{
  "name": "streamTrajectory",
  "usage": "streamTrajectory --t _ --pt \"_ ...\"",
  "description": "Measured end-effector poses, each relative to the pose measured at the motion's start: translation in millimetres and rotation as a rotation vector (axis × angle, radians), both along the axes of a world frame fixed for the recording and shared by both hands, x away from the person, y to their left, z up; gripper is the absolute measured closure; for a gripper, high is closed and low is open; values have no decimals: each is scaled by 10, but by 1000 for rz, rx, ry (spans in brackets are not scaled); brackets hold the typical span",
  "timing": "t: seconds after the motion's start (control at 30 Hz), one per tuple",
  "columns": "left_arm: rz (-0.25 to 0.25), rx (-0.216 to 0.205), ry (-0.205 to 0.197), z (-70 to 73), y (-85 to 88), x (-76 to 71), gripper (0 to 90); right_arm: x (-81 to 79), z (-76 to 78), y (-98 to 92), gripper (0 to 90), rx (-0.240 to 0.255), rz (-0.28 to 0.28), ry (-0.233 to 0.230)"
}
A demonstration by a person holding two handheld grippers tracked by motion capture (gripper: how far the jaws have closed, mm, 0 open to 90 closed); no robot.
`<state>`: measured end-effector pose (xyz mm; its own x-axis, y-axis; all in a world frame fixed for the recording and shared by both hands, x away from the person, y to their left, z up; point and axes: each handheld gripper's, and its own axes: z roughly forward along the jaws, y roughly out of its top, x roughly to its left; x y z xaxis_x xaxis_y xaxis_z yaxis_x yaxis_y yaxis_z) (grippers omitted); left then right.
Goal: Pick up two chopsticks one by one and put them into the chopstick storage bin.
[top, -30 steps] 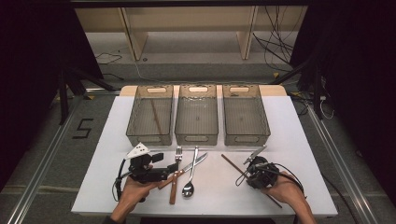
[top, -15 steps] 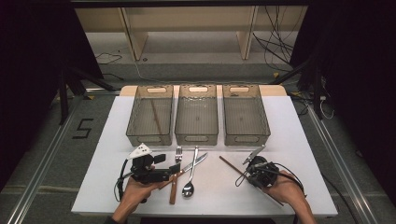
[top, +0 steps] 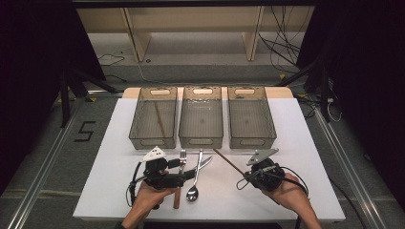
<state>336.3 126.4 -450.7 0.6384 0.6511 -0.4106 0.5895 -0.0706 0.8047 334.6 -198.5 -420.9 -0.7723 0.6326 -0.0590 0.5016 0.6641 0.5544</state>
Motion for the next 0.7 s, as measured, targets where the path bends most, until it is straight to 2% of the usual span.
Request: streamTrajectory --t 0.1,0.23,0.4,0.47,0.6,0.7 --pt "-18 -13 16 24 -121 6 170 -41 38 79 857 82 4 -38" --pt "-38 -55 50 35 -255 39 183 -100 50 205 858 155 23 -79" --pt "-40 -102 82 46 -351 81 234 -166 43 333 857 195 42 -123" --pt "-54 -132 100 43 -385 89 270 -178 32 369 857 206 46 -132" --pt "-83 -161 113 47 -455 83 358 -189 1 421 857 234 51 -140" --pt "-111 -198 134 51 -472 85 421 -209 -13 457 857 246 50 -147"
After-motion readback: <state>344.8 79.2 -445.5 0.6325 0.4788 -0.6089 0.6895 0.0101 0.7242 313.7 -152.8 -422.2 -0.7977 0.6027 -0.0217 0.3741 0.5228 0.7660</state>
